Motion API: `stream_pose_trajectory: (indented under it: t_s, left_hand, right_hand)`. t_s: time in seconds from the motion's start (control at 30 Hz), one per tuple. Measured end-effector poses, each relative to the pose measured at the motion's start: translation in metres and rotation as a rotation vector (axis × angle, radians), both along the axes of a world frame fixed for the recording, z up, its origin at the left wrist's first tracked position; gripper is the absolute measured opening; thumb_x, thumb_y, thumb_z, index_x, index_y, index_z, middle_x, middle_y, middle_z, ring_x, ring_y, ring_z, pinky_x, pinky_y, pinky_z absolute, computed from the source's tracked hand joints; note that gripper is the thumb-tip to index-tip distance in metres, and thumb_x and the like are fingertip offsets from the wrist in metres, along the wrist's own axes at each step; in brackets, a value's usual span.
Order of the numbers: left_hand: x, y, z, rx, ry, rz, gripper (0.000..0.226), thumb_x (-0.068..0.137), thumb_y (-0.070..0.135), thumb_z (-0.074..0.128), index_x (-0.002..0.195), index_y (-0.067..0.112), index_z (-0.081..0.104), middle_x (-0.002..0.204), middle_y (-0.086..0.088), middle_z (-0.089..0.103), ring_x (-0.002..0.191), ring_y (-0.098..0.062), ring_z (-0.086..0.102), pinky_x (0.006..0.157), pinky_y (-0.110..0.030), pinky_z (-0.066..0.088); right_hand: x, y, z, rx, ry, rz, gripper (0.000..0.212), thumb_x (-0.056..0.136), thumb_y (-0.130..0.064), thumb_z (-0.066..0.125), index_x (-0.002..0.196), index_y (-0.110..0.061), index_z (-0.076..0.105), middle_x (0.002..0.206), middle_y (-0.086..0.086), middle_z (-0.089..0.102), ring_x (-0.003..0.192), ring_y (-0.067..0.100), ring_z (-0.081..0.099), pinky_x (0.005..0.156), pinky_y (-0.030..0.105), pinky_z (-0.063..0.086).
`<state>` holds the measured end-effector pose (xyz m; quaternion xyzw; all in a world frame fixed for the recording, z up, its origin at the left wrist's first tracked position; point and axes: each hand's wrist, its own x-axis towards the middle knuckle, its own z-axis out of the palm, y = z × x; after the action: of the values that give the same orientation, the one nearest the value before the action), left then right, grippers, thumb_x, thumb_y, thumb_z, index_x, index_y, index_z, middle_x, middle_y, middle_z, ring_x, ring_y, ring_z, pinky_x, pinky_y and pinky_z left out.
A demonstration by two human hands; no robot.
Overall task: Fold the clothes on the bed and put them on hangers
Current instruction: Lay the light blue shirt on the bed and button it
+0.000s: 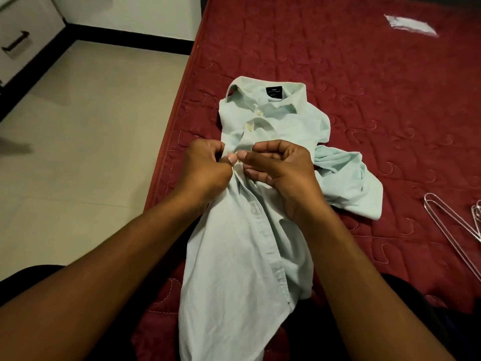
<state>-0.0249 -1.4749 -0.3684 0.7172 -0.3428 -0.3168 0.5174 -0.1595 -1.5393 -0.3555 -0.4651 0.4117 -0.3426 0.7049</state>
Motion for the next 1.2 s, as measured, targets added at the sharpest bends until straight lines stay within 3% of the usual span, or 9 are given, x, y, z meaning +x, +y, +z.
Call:
stream_pose_trajectory:
  t_s: [0.13,0.33,0.43,0.57,0.73,0.87,1.0,1.07,1.2]
  left_hand:
    - [0.000,0.000,0.005,-0.027,-0.018,-0.055,0.018,0.093,0.016,0.068,0.094,-0.002,0.073,0.095,-0.025,0.073,0.092,-0.046,0.069,0.081,-0.061,0.057]
    - [0.001,0.001,0.008,-0.037,0.063,-0.110,0.014,0.096,0.004,0.065,0.093,0.013,0.075,0.092,-0.007,0.077,0.087,-0.022,0.075,0.082,-0.038,0.062]
    - [0.000,0.000,0.010,-0.062,0.052,-0.155,0.008,0.094,0.007,0.070,0.094,0.002,0.075,0.097,-0.019,0.076,0.095,-0.032,0.073,0.087,-0.044,0.059]
    - [0.012,0.001,0.013,-0.087,0.106,-0.067,0.003,0.092,0.007,0.072,0.091,0.008,0.076,0.088,-0.005,0.078,0.079,-0.014,0.073,0.075,-0.028,0.061]
    - [0.026,0.000,0.013,-0.049,0.144,0.017,0.007,0.091,0.010,0.074,0.093,0.004,0.076,0.087,-0.009,0.078,0.079,-0.020,0.074,0.081,-0.039,0.061]
    - [0.025,-0.001,0.015,-0.017,0.142,0.034,0.010,0.090,0.012,0.076,0.094,0.003,0.076,0.087,-0.008,0.078,0.086,-0.027,0.076,0.082,-0.043,0.063]
    - [0.029,0.008,0.021,0.131,0.162,-0.052,0.053,0.082,0.047,0.081,0.085,-0.005,0.070,0.079,-0.016,0.074,0.068,-0.018,0.068,0.067,-0.031,0.055]
    - [0.036,0.018,0.025,0.335,0.119,-0.224,0.077,0.058,0.067,0.088,0.086,-0.001,0.068,0.089,-0.018,0.075,0.079,-0.023,0.071,0.076,-0.037,0.055]
    - [0.039,0.034,0.029,0.372,0.141,-0.337,0.035,0.072,0.020,0.090,0.103,0.010,0.078,0.094,-0.004,0.079,0.089,-0.023,0.077,0.084,-0.039,0.062]
  right_hand:
    - [-0.002,-0.004,0.004,0.062,-0.031,0.003,0.034,0.078,0.008,0.081,0.106,0.004,0.064,0.090,0.025,0.073,0.078,0.029,0.075,0.071,0.032,0.063]
    - [0.001,-0.004,-0.001,0.024,0.004,-0.012,0.024,0.085,0.014,0.072,0.104,0.004,0.061,0.079,0.019,0.068,0.064,0.024,0.070,0.064,0.033,0.064]
    - [0.000,-0.005,-0.008,-0.057,0.103,0.008,0.019,0.085,0.008,0.076,0.100,0.001,0.065,0.083,0.020,0.069,0.069,0.026,0.070,0.065,0.035,0.062]
    - [-0.003,-0.008,0.000,-0.050,0.071,-0.040,0.016,0.087,0.008,0.073,0.101,0.009,0.065,0.079,0.021,0.069,0.065,0.026,0.068,0.063,0.037,0.061]
    - [-0.014,-0.007,0.022,-0.206,0.325,0.334,0.036,0.078,-0.024,0.089,0.094,0.004,0.072,0.083,0.024,0.073,0.068,0.023,0.069,0.065,0.031,0.057]
    - [-0.010,0.001,0.011,-0.285,0.416,0.393,0.018,0.079,-0.017,0.089,0.088,-0.006,0.077,0.080,0.017,0.075,0.065,0.021,0.065,0.061,0.034,0.052]
    - [-0.012,-0.002,0.007,-0.216,0.350,0.308,0.010,0.082,-0.007,0.084,0.085,-0.001,0.077,0.070,0.012,0.071,0.053,0.011,0.055,0.055,0.026,0.047]
    - [-0.012,-0.001,0.007,-0.212,0.337,0.297,0.014,0.081,-0.010,0.085,0.086,0.000,0.076,0.071,0.011,0.070,0.055,0.013,0.054,0.057,0.028,0.047]
    - [-0.009,0.000,0.009,-0.159,0.281,0.235,0.014,0.084,-0.009,0.083,0.089,0.001,0.075,0.073,0.009,0.069,0.056,0.010,0.058,0.055,0.022,0.049]
